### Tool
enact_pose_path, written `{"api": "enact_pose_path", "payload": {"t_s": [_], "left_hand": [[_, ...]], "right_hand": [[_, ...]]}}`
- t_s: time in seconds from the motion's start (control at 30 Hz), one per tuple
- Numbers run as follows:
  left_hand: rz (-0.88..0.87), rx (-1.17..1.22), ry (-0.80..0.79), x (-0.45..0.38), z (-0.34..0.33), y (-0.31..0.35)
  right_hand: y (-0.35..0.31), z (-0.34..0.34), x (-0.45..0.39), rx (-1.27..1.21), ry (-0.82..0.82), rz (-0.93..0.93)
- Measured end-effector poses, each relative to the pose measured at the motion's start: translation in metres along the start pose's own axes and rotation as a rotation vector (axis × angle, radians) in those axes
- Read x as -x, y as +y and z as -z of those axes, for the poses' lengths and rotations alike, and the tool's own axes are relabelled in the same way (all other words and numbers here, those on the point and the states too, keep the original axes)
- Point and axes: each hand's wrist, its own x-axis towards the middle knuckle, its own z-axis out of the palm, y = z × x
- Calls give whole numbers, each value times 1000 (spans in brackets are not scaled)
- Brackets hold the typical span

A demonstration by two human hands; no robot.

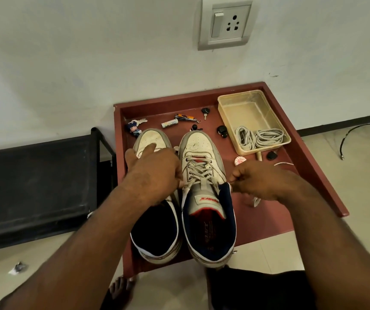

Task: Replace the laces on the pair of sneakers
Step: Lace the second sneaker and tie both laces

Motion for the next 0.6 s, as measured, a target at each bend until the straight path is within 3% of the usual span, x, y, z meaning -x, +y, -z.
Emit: {"api": "enact_pose_path", "payload": {"t_s": [0.23,0.3,0.37,0.47,0.6], "left_hand": [[70,-122,-10,1,4,-10],[43,-30,36,3,7,-6],[-18,197,64,7,13,-4],[-165,564,-95,19,21,1],[-414,698,-215,21,7,22]], "right_hand": [[28,22,11,121,66,-113],[25,31,26,11,60,-77],[17,41,47,-241,-38,27],[6,49,67,-604,-127,333],[-11,40,62,-972,-319,672]]}}
